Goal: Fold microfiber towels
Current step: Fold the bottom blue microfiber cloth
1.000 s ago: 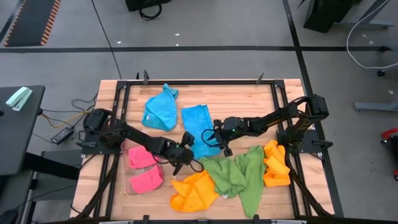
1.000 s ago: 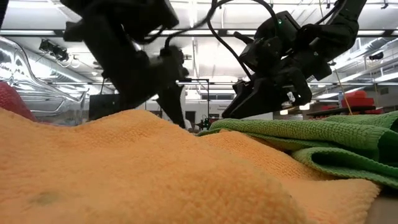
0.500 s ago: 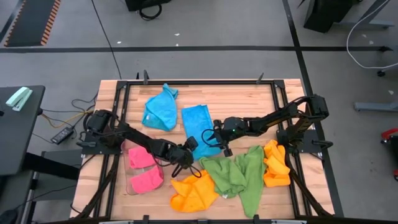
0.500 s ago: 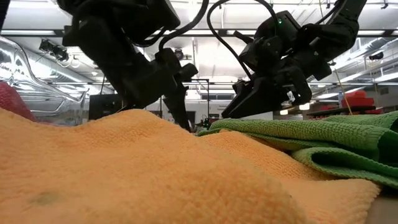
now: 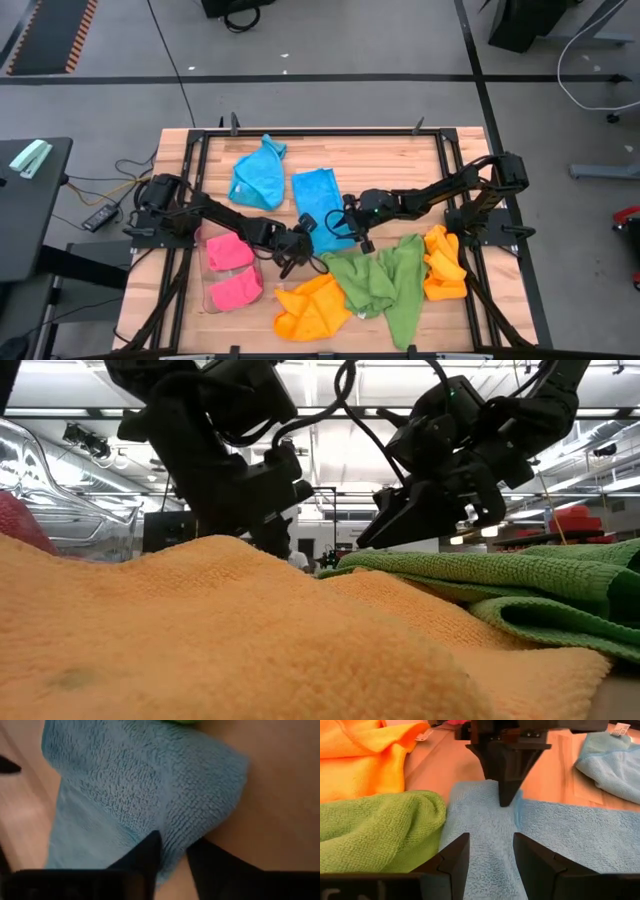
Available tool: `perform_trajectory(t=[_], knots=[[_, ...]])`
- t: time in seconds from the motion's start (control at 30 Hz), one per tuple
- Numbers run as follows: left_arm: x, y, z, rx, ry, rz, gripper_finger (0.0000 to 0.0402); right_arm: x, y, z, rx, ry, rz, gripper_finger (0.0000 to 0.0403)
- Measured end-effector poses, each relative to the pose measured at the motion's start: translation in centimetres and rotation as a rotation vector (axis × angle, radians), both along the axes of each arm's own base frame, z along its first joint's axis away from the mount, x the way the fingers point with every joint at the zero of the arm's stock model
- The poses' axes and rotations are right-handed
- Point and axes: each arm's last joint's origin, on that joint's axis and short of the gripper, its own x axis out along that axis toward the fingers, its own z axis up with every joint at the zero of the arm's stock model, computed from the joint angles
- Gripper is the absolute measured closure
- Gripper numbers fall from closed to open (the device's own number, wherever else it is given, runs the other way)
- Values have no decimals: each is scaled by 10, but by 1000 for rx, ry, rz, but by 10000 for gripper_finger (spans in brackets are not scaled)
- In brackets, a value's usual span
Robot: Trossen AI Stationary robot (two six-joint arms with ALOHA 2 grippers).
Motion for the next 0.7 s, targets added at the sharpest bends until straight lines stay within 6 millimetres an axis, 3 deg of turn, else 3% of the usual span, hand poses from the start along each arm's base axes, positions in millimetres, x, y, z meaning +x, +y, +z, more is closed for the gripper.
perform_trajectory(t=[0.17,0.5,0.7], knots=[[0,-1,-1,-107,-26,93,389,0,2,0,0,-5,5,242],[0,-3,4,-265,-74,209,392,0,33,1,-97,-26,97,242],[-1,0,6,-348,-70,278,395,-3,46,-8,-216,29,34,227]])
